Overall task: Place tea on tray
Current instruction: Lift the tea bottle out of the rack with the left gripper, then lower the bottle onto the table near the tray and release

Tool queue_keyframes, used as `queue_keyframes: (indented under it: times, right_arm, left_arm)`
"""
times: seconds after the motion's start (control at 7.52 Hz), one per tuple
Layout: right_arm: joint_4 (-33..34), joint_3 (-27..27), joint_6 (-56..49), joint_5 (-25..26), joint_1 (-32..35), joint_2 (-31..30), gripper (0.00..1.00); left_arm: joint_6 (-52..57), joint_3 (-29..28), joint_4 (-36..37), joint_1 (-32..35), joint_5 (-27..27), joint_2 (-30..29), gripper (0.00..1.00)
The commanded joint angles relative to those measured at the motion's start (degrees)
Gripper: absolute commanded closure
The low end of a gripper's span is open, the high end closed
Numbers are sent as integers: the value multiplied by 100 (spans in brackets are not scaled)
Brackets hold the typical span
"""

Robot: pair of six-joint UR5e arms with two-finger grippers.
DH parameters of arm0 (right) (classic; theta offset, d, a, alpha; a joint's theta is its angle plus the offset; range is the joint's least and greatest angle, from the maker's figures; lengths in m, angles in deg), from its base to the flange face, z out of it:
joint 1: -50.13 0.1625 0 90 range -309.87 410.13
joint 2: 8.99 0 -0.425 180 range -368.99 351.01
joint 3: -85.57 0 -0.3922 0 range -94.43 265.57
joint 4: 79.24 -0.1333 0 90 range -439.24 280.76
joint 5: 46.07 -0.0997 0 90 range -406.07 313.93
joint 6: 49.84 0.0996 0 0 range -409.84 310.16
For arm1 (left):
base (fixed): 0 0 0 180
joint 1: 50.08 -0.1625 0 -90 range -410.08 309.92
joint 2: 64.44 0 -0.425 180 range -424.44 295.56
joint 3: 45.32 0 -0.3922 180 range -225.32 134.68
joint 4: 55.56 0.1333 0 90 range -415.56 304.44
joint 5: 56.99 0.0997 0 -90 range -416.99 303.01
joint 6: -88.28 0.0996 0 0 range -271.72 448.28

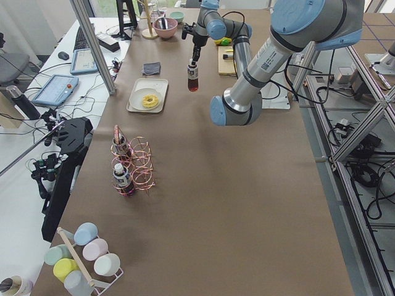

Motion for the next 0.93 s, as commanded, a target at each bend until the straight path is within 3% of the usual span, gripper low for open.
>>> queue_keyframes:
  times: [0.0,0.8]
  right_arm:
    - [0,-4,5,-3,4,-5,0]
    - [0,13,-4,-12,4,-23,0]
  left_arm:
    - [-307,-121,-158,-443,368,-10,100]
    - [-316,-121,-158,-690,650,104,100]
